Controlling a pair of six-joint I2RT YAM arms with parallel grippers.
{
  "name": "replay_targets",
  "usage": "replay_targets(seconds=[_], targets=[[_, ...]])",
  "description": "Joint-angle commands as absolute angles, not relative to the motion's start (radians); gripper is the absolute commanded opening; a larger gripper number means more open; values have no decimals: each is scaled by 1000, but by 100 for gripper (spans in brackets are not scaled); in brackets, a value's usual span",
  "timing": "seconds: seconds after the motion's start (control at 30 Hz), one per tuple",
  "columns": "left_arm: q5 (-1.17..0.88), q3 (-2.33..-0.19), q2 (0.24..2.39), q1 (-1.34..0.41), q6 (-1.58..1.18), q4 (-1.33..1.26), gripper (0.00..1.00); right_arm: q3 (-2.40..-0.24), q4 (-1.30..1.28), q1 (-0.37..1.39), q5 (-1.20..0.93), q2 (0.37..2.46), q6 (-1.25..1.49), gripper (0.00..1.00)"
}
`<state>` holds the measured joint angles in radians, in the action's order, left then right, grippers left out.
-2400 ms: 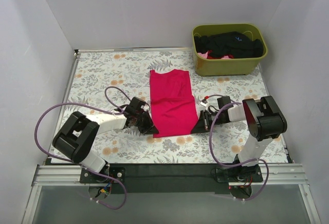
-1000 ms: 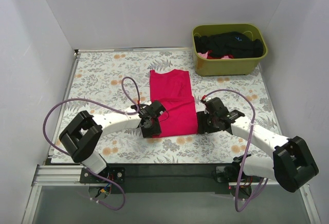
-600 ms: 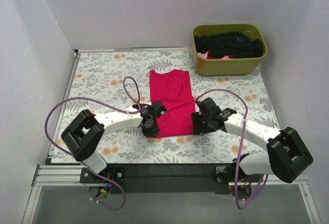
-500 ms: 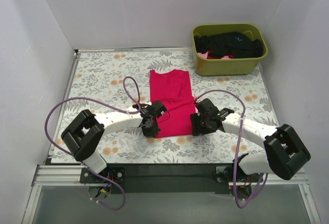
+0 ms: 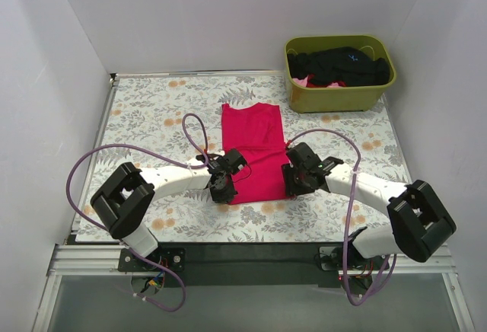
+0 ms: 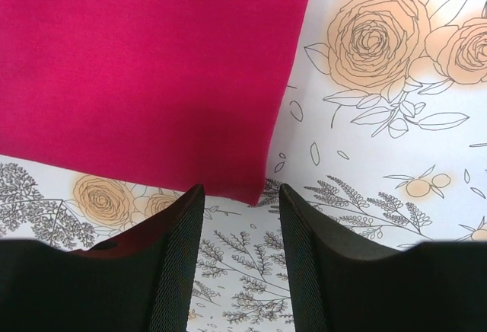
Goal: Fold and stack the t-shirts
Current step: Fold the tshirt
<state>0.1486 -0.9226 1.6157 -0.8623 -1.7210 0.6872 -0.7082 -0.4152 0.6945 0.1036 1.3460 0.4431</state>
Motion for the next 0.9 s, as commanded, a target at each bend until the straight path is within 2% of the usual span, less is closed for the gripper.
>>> replay_targets(seconds=[0.0,0.43,0.53,0.67,0.8,0.87], targets=[[141,-896,1640,-873,-1715,681,0,-747,-400,698,127,1382,456,43],[138,-907,1643,-873,-1709,683,0,-796,-477,733,129,1555,465,42],[144,-910,1643,-871,-1709,689,0,-796,-506,738,111,1588,471,37],[153,-913,1631,-870,-1697,701,0,-764,-518,738,91,1575,472,24],[152,-905,1606,-862,-1689,709,0,-736,-535,729,66,1555,468,16],[135,-902,1600,-861,-1665,698,0,-736,-538,719,57,1555,460,7]])
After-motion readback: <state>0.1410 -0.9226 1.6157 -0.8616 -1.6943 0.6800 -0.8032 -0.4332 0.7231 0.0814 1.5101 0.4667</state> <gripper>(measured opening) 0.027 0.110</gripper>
